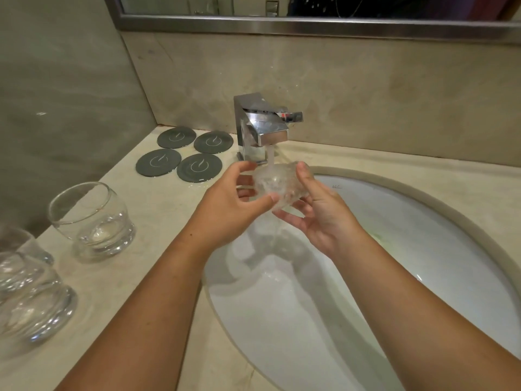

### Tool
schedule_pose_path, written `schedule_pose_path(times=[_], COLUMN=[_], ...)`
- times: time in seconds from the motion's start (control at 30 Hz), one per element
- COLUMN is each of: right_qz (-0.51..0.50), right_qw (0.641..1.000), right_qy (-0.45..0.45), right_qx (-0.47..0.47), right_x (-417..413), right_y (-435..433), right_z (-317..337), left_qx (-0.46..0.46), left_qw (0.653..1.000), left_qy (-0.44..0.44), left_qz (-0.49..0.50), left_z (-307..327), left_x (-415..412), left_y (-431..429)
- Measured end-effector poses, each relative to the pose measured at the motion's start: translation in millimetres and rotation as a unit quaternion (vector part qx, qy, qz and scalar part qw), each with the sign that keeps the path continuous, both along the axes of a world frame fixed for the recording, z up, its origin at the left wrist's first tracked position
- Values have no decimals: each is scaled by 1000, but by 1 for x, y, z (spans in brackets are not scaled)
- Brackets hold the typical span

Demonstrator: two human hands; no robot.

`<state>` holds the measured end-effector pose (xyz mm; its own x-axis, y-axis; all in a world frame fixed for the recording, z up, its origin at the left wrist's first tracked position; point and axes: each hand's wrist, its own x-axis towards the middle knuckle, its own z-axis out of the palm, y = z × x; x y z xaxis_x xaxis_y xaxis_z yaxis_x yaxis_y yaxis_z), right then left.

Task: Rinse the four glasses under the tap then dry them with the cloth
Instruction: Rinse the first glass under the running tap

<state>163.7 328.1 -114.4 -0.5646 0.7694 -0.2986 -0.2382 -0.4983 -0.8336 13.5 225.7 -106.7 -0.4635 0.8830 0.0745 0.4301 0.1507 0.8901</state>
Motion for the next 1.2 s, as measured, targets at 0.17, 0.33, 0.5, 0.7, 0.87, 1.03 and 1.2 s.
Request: schedule_pose_path(times=[0.17, 0.33, 0.5, 0.7, 0.87, 1.03, 1.2], right_qz=[31, 40, 10, 18, 59, 84, 37], right_qw=[996, 998, 1000, 999, 997, 992, 991], right_qy=[27, 16, -11, -42, -36, 18, 20], right_qx=[-82, -36, 1, 25, 40, 94, 131], right_x=[-1, -1, 0, 0, -1, 3, 1], right_y=[1, 1, 0, 2, 6, 10, 12], right_z=[3, 6, 9, 6, 2, 0, -4], left_qx=[45, 44, 28, 46, 53, 64, 53], left_qw=[996, 993, 996, 997, 995, 993, 992], left_qy=[-61, -87, -82, -60, -79, -100, -111], left_qz=[44, 64, -6, -36, -5, 20, -6], left_z=[4, 1, 4, 5, 7, 5, 4], left_x=[-4, -9, -7, -4, -3, -4, -3], left_y=[-1, 0, -4, -4, -4, -3, -3])
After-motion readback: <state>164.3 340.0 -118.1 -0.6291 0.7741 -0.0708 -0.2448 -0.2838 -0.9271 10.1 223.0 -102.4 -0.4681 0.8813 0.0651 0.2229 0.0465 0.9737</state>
